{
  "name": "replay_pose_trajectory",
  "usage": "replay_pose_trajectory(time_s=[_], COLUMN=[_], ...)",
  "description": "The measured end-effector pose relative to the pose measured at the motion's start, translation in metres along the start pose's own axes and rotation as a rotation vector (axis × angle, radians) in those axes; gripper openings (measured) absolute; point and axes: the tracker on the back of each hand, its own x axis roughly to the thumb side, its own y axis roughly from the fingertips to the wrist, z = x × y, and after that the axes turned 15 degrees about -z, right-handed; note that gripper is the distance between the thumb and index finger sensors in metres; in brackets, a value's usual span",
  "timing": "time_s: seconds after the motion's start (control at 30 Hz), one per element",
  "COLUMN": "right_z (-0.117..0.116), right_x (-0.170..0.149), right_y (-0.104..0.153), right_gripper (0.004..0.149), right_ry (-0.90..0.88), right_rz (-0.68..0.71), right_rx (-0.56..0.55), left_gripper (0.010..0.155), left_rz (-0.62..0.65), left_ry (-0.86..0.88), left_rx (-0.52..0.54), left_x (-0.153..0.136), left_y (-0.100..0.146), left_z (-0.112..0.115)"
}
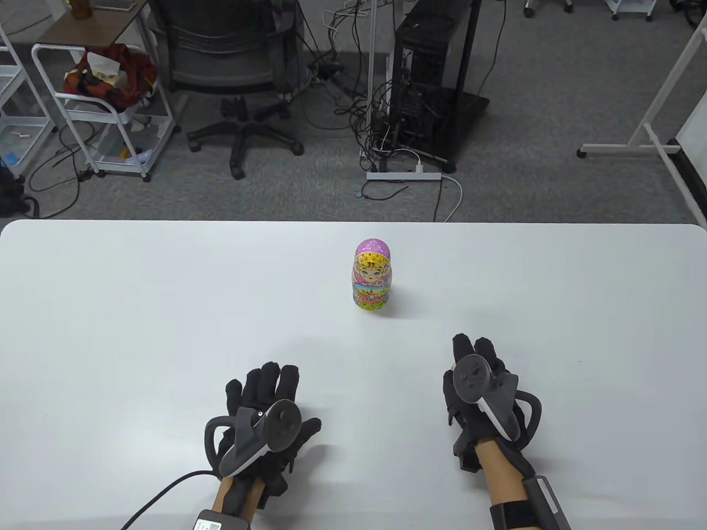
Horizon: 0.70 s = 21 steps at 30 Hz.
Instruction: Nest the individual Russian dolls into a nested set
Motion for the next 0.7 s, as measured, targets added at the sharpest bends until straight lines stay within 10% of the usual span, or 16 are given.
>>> replay_pose_trajectory(time_s=[0.3, 0.5, 0.7], right_z=[0.034, 0.026, 0.016], right_x=[0.095, 0.188, 0.227], right_y=[0.024, -0.028, -0.058], right_gripper=[0.077, 0.081, 0.082], right_ry=[-0.082, -0.078, 0.061], right_rz=[0.197, -0.125, -0.195], right_rx=[-0.159, 0.199, 0.067], left_gripper=[0.098, 0.095, 0.095], left_rz=[-0.018, -0.050, -0.087], left_ry=[0.014, 0.000, 0.084], left_rx=[-0.027, -0.030, -0.056], left_x=[0.000, -0.004, -0.011], left_y=[-0.003, -0.004, -0.010], left_z=[-0.001, -0.003, -0.008])
